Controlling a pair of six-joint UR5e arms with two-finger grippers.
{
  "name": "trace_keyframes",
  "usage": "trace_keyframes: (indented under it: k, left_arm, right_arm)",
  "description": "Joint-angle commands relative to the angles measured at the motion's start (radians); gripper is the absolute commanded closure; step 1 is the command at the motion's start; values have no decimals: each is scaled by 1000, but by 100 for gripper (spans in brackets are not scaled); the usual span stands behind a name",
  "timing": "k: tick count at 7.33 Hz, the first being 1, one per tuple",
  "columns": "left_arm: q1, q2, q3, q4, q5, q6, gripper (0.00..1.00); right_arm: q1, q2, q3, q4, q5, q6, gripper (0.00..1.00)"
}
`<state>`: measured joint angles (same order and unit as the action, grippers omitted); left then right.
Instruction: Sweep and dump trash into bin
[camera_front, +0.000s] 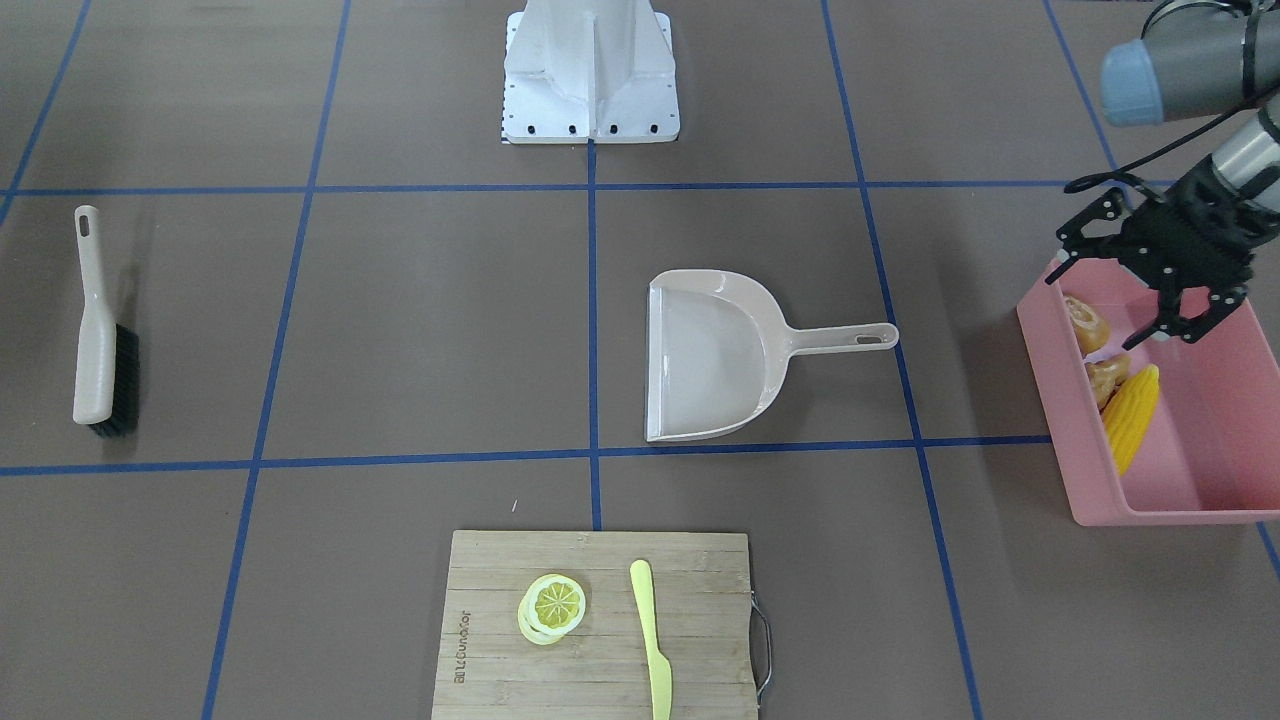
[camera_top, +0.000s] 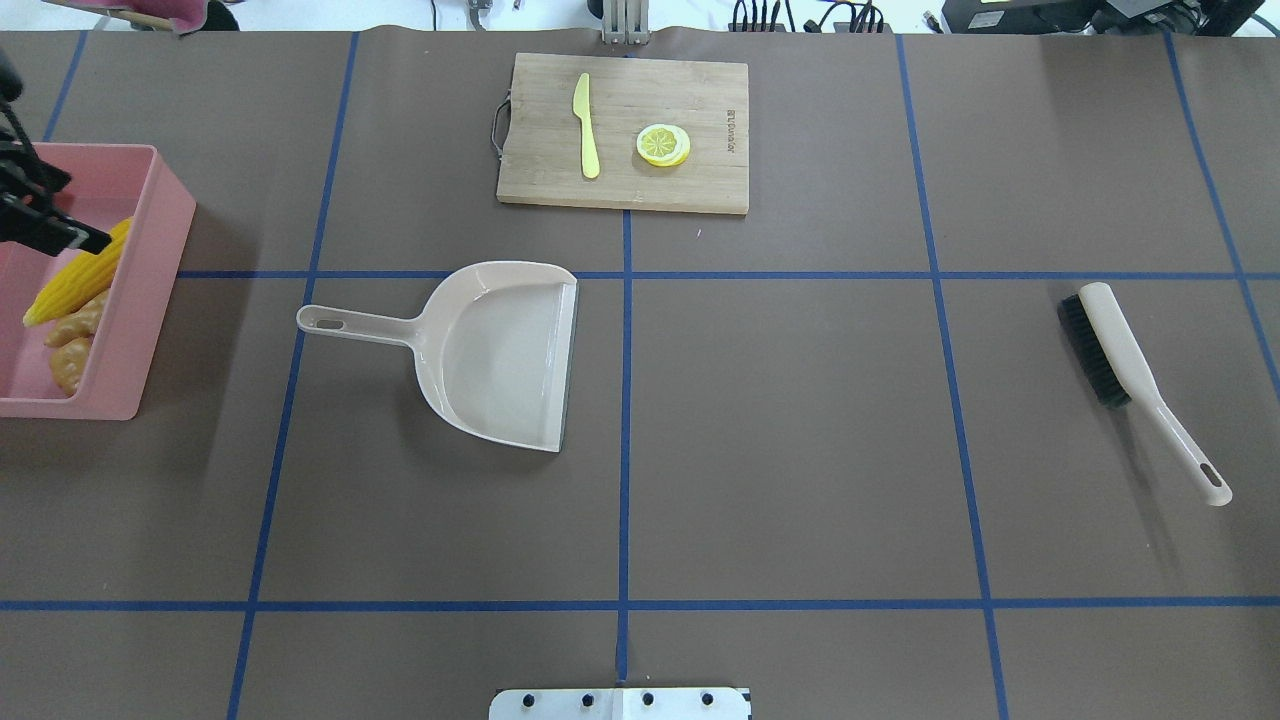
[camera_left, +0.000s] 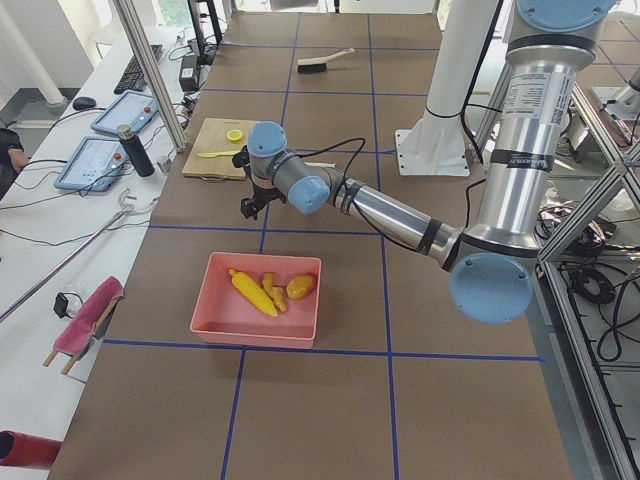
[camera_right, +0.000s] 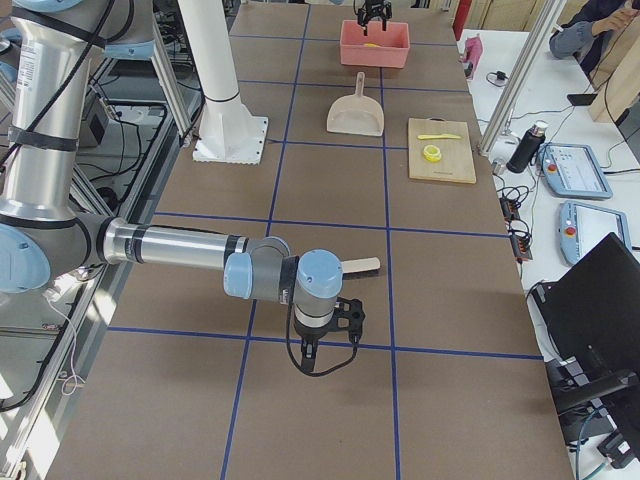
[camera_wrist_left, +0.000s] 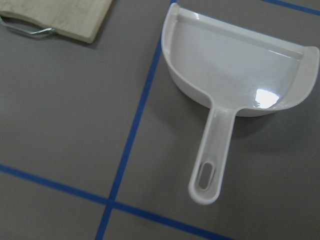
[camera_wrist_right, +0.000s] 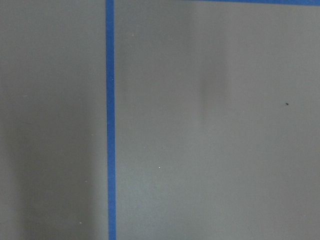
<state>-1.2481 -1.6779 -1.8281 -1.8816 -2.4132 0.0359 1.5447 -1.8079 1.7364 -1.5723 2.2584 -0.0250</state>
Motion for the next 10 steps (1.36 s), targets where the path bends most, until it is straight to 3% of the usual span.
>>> trace_keyframes:
  k: [1,3,4,7,10]
  left_arm:
    - [-127,157,-5,-1,-47,-298,2]
    - [-238,303,6,10,-55,-314,2]
    - [-298,299,12,109,-105,-301,2]
    - [-335,310,51,211,-119,-265,2]
    - [-353,279,110,315,-43,-261,2]
  right_arm:
    - [0,1,2,0,6,4,0]
    - [0,1,2,0,7,2,0]
    - [0,2,3,0,7,2,0]
    - [0,2,3,0,10,2,0]
    - [2,2,11,0,23,2,0]
